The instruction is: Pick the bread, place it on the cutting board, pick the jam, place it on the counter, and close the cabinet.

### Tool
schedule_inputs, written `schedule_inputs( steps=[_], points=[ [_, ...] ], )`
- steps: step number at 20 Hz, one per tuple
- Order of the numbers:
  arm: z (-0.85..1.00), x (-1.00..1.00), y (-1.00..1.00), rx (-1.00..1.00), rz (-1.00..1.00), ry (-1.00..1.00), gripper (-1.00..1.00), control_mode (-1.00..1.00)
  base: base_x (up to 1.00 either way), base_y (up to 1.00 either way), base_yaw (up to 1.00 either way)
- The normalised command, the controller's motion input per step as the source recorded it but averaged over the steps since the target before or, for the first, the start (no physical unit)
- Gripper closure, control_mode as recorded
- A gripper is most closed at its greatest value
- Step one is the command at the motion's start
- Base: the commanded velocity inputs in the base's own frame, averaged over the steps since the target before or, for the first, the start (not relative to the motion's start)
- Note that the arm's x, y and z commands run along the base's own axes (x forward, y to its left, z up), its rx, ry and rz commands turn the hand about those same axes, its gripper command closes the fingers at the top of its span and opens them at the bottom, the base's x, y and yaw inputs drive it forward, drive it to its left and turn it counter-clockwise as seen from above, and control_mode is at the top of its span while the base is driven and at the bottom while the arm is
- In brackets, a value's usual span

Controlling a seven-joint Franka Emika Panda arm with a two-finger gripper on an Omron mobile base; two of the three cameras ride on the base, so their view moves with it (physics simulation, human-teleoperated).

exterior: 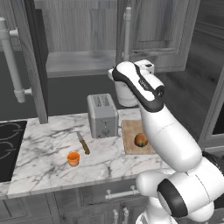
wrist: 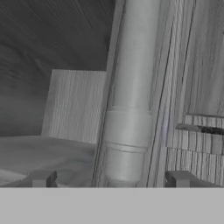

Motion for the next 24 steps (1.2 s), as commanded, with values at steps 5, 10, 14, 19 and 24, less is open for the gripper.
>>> schedule_inputs(
  steps=[5,10,14,19,24],
  points=[
    [0.0,-0.24,0.0,0.0,-0.05,0.0,-1.0,-1.0,0.0,0.0,0.0],
    [0.01,-0.46,0.0,0.0,-0.03,0.0,-1.0,-1.0,0.0,0.0,0.0],
    [0.06,-0.48,0.0,0.0,-0.03,0.0,-1.0,-1.0,0.0,0.0,0.0],
    [0.12,-0.47,0.0,0.0,-0.04,0.0,-1.0,-1.0,0.0,0.0,0.0],
    [0.22,-0.32,0.09,0.0,-0.02,0.0,-1.0,-1.0,0.0,0.0,0.0]
  ],
)
